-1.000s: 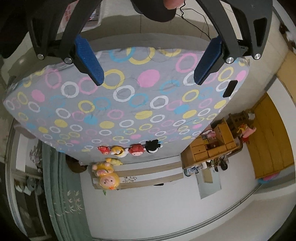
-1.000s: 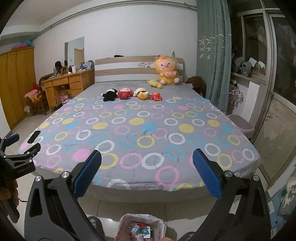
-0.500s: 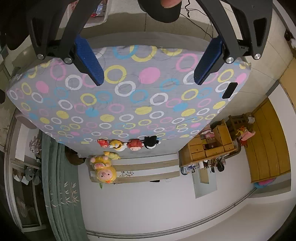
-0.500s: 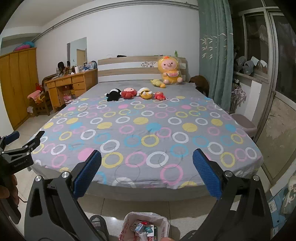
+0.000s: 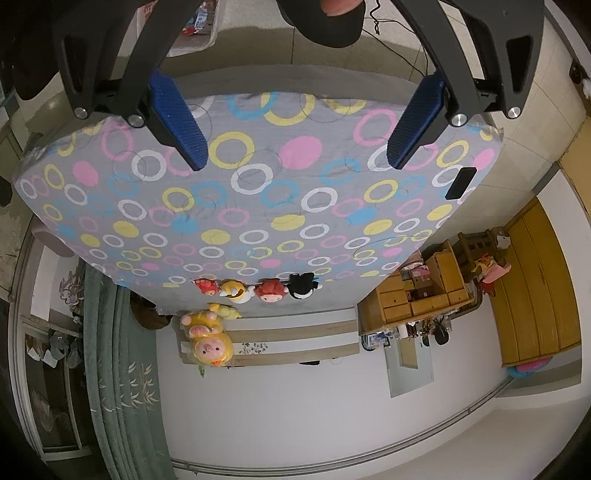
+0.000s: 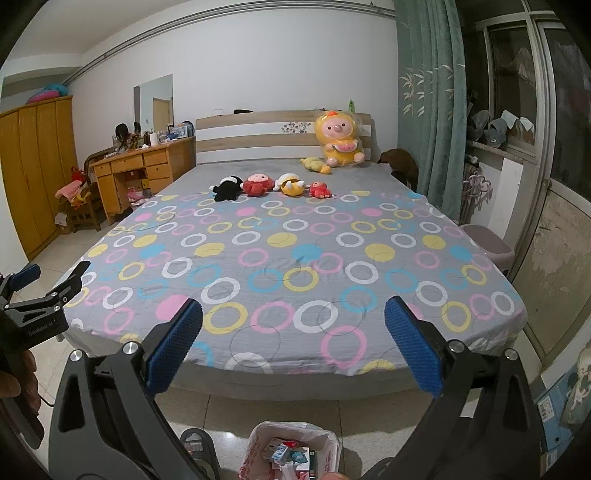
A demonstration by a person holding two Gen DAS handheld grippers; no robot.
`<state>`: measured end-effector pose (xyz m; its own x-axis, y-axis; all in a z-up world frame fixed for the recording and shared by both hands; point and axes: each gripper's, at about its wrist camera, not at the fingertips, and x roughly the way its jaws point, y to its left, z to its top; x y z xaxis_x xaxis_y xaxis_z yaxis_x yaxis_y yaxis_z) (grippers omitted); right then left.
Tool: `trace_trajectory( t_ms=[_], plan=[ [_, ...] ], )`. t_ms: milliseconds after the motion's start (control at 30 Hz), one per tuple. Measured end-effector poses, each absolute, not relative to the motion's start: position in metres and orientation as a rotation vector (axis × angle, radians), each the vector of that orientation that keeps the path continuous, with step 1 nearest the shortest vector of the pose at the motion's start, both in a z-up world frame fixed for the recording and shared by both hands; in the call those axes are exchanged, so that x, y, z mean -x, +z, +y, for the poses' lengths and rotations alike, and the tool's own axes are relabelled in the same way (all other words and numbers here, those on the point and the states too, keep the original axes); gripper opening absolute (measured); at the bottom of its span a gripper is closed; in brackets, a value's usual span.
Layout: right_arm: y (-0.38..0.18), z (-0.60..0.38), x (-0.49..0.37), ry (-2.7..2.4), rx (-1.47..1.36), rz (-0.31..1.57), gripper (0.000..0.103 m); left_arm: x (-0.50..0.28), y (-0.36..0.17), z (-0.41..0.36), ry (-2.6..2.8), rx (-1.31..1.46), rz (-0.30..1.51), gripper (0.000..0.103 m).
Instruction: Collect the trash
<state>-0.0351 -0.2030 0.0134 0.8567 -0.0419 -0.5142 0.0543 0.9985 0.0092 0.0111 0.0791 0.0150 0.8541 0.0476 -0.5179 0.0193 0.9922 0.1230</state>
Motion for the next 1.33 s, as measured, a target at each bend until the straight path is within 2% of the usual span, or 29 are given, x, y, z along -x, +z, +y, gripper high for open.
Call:
trace_trajectory(
  t_ms=[1333],
  plan=[
    [0.007, -0.202, 0.040, -0.060, -0.029, 0.541, 0.096, -0.005, 0.011, 0.056, -0.026, -0.053, 0.605, 0.095]
  ],
)
